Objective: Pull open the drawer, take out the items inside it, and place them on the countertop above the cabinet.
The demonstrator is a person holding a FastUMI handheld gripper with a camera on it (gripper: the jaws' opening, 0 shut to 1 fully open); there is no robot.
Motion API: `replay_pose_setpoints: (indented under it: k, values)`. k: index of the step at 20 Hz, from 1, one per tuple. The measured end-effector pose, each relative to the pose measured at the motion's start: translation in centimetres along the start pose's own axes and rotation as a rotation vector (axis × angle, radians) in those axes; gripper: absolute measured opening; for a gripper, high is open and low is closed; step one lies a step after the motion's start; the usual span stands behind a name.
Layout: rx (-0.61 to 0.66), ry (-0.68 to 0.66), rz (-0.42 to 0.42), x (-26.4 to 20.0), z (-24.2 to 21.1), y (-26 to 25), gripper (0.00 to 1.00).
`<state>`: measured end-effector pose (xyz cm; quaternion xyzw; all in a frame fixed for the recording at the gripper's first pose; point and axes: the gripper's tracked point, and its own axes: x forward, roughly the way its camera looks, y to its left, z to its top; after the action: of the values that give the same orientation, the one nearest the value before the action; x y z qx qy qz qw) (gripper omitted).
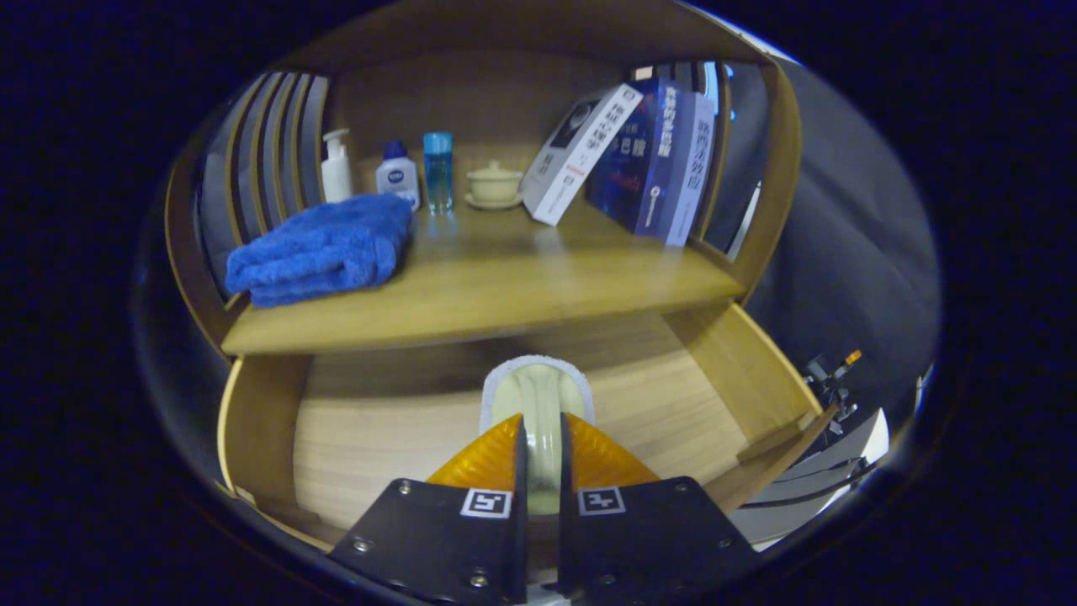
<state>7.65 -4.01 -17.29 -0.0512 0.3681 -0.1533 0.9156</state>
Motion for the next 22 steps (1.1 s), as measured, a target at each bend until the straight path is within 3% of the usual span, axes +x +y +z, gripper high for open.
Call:
replay_pose_setpoints:
  k: [5,11,15,22]
  values:
    - [0.009,-0.144,-0.044,-2.8,6.1,-1.1,0.14]
    - [0.027,-0.293,0.019,-0.3,12.8,0.6,0.14]
    - [-0.010,-0.277,0.048,3.0,13.6,1.8,0.14]
    - [-0.011,-0.212,0.029,7.5,13.0,1.9,0.14]
